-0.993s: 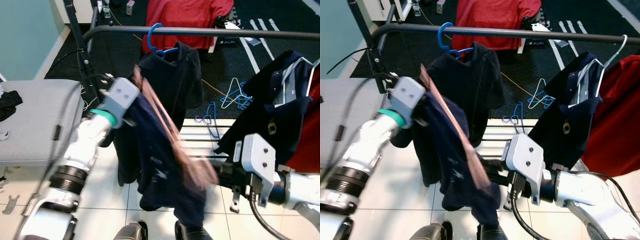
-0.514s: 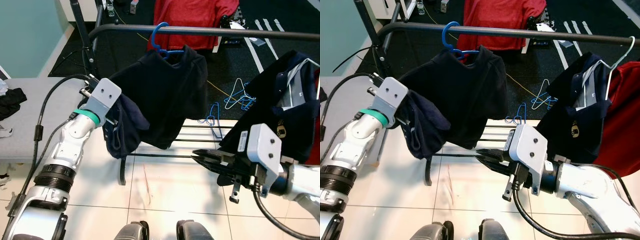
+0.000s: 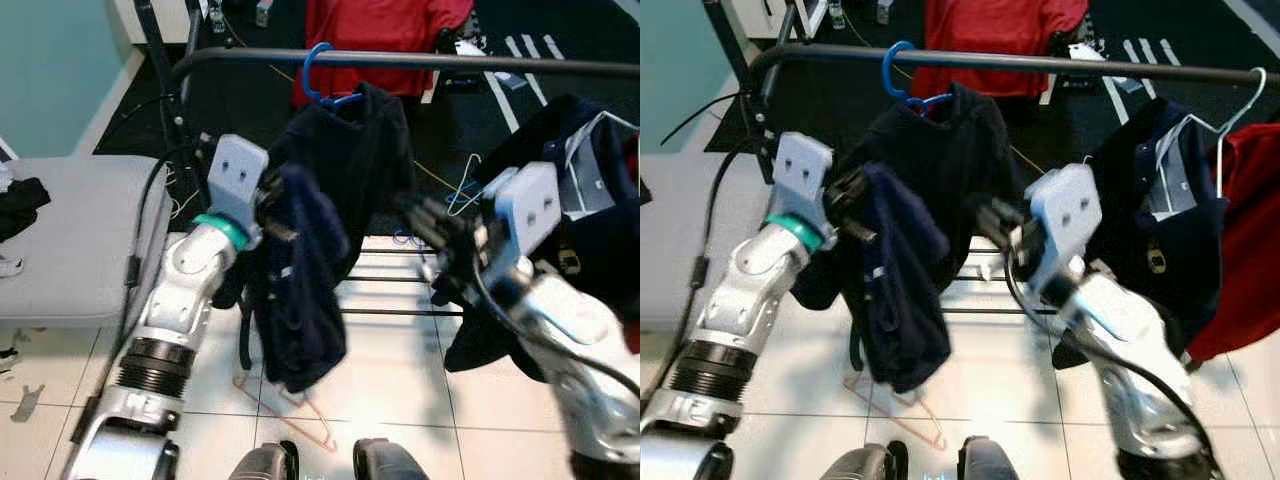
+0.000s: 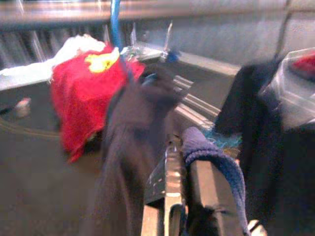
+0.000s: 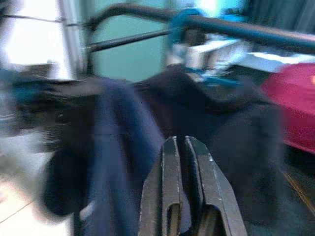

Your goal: Hang hanger

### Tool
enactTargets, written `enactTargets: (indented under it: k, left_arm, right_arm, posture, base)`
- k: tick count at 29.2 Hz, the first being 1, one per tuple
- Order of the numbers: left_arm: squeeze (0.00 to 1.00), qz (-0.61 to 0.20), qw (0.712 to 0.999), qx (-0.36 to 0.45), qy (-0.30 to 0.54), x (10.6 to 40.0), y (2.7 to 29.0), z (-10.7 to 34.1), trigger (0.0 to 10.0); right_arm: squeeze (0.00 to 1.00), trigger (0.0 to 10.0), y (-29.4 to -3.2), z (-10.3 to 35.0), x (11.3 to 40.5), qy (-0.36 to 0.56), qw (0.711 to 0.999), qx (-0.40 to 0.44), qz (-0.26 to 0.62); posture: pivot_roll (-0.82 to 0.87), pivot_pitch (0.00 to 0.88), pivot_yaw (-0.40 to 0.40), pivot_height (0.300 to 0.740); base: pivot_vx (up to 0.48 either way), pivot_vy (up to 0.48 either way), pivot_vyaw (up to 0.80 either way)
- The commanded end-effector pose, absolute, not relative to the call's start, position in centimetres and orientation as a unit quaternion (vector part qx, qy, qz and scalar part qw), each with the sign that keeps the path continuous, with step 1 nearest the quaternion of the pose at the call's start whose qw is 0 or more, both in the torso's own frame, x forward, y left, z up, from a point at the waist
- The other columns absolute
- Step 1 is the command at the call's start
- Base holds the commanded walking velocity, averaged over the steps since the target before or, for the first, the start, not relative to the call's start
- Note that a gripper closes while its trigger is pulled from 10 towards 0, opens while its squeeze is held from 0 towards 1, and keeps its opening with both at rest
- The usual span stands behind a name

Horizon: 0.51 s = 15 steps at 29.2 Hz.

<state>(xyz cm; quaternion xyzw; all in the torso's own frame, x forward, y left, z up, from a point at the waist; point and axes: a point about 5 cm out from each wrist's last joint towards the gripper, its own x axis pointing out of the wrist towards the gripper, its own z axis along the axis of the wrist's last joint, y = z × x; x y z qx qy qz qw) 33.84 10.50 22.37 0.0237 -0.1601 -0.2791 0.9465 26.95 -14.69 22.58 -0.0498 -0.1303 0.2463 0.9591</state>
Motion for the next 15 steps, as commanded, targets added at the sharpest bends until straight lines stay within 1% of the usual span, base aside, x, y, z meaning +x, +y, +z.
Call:
enactTargets:
  k: [1, 3, 5, 7, 8, 10, 11, 12, 13, 14, 15]
  left_arm:
    - [0.0, -0.308, 0.934, -0.027, -0.179, 33.1, 10.2, 23.8, 0.0]
    - [0.0, -0.308, 0.934, -0.027, -0.179, 33.1, 10.2, 23.8, 0.0]
    - [0.0, -0.338, 0.913, -0.099, -0.206, 32.3, 9.7, 26.1, 0.0]
    - [0.0, -0.338, 0.913, -0.099, -0.206, 32.3, 9.7, 26.1, 0.0]
    - [0.0, -0.35, 0.908, -0.098, -0.209, 31.8, 9.1, 26.2, 0.4]
    - [0.0, -0.35, 0.908, -0.098, -0.209, 31.8, 9.1, 26.2, 0.4]
    - [0.0, -0.359, 0.908, -0.067, -0.205, 31.4, 8.4, 25.5, 8.3]
    - [0.0, -0.36, 0.912, -0.034, -0.195, 31.1, 7.7, 24.4, 10.0]
    - [0.0, -0.36, 0.912, -0.034, -0.195, 31.1, 7.7, 24.4, 10.0]
    - [0.0, -0.352, 0.918, -0.005, -0.184, 31.0, 7.2, 23.1, 10.0]
    - [0.0, -0.352, 0.918, -0.005, -0.184, 31.0, 7.2, 23.1, 10.0]
  right_arm:
    - [0.0, 10.0, -14.9, 22.0, 27.5, -0.129, 0.968, -0.045, 0.209]
    - [0.0, 10.0, -14.9, 22.0, 27.5, -0.129, 0.968, -0.045, 0.209]
    - [0.0, 10.0, -14.5, 21.6, 27.9, -0.136, 0.973, -0.023, 0.183]
    - [0.0, 10.0, -14.5, 21.6, 27.9, -0.136, 0.973, -0.023, 0.183]
    - [0.0, 10.0, -14.2, 21.4, 28.0, -0.139, 0.974, -0.015, 0.177]
    - [0.0, 10.0, -14.2, 21.4, 28.0, -0.139, 0.974, -0.015, 0.177]
    - [0.0, 10.0, -13.9, 21.2, 28.1, -0.145, 0.976, -0.009, 0.164]
    - [0.0, 10.0, -13.8, 21.1, 28.2, -0.149, 0.977, -0.005, 0.15]
    - [0.0, 10.0, -13.8, 21.1, 28.2, -0.149, 0.977, -0.005, 0.15]
    - [0.0, 10.0, -13.8, 21.0, 28.3, -0.152, 0.98, 0.001, 0.129]
    - [0.0, 10.0, -13.8, 21.0, 28.3, -0.152, 0.98, 0.001, 0.129]
  posture:
    - [-0.14, 0.071, 0.089, 0.74]
    - [-0.14, 0.071, 0.089, 0.74]
    - [-0.14, 0.07, 0.085, 0.74]
    - [-0.14, 0.07, 0.085, 0.74]
    - [-0.13, 0.069, 0.082, 0.74]
    - [-0.13, 0.069, 0.082, 0.74]
    - [-0.13, 0.069, 0.082, 0.74]
    - [-0.14, 0.069, 0.08, 0.74]
    - [-0.14, 0.069, 0.08, 0.74]
    - [-0.14, 0.069, 0.08, 0.74]
    - [-0.14, 0.069, 0.08, 0.74]
  base:
    - [0.0, 0.0, 0.0]
    - [0.0, 0.0, 0.0]
    - [0.0, 0.0, 0.0]
    - [0.0, 0.0, 0.0]
    - [0.0, 0.0, 0.0]
    - [0.0, 0.0, 0.0]
    - [0.0, 0.0, 0.0]
    - [0.0, 0.0, 0.0]
    - [0.0, 0.0, 0.0]
    - [0.0, 0.0, 0.0]
    - [0.0, 0.0, 0.0]
